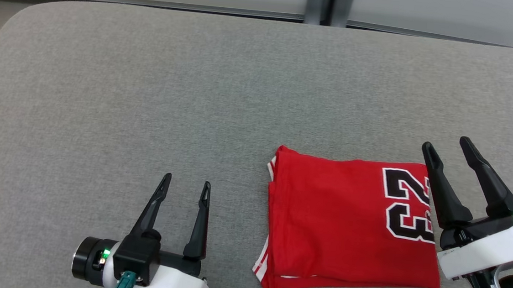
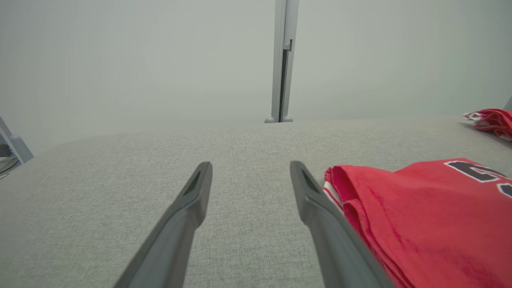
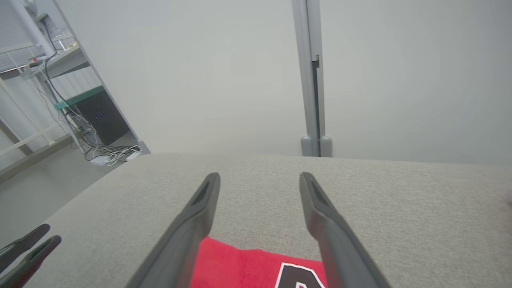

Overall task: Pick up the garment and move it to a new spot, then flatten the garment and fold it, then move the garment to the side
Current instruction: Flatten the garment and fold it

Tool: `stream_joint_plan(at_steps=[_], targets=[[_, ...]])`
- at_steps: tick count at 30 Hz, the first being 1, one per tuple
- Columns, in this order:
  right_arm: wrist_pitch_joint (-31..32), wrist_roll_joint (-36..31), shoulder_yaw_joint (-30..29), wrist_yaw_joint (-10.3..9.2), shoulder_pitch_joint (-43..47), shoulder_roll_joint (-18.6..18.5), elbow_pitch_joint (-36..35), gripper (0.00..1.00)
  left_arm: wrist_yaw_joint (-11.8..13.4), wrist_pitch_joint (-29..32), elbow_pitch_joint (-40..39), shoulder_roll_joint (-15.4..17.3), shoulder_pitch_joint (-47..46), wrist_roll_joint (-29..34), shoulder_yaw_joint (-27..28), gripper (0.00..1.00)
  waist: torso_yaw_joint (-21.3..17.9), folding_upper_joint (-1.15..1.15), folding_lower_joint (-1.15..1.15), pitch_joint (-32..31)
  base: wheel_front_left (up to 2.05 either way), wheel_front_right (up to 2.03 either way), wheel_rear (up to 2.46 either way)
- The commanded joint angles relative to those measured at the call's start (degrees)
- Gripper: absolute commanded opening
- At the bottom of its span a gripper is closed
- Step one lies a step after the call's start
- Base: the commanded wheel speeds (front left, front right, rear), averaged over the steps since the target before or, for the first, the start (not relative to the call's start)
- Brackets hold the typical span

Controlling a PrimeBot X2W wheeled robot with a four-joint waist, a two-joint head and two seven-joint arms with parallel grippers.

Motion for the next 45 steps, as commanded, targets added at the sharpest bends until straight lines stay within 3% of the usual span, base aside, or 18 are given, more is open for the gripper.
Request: stream_joint_plan(at_steps=[1,13,16,22,45], targets=[[-1.8,0.2,-0.2,-0.02,-0.7,0.1,1.3,1.0,0.3,-0.2,0.0,0.2,-0.2,-0.7,0.6,1.0,-2.5,0.0,0.0,-1.2,0.0,0.0,0.0],[-26.5,-6.8,7.8,-0.02,-0.1,-2.1,22.4,1.0,-1.7,-0.2,-1.4,0.2,4.8,-3.7,5.8,1.0,-8.2,0.0,0.0,-7.8,0.0,0.0,0.0],[-30.4,-8.9,7.5,-0.04,0.5,-0.9,27.3,1.0,-2.5,-0.2,-2.4,0.2,6.5,-2.8,7.0,1.0,-8.8,0.0,0.0,-9.6,0.0,0.0,0.0],[-31.0,-12.4,4.7,-0.04,3.9,2.7,27.0,1.0,-3.0,-0.2,-4.9,0.2,10.6,-0.3,9.6,1.0,-9.6,0.0,0.0,-13.1,0.0,0.0,0.0],[-31.0,-13.5,5.6,-0.03,9.4,4.4,27.4,1.0,-5.0,-0.2,-3.7,0.2,15.2,1.8,11.0,1.0,-7.5,0.0,0.0,-16.4,0.0,0.0,0.0]])
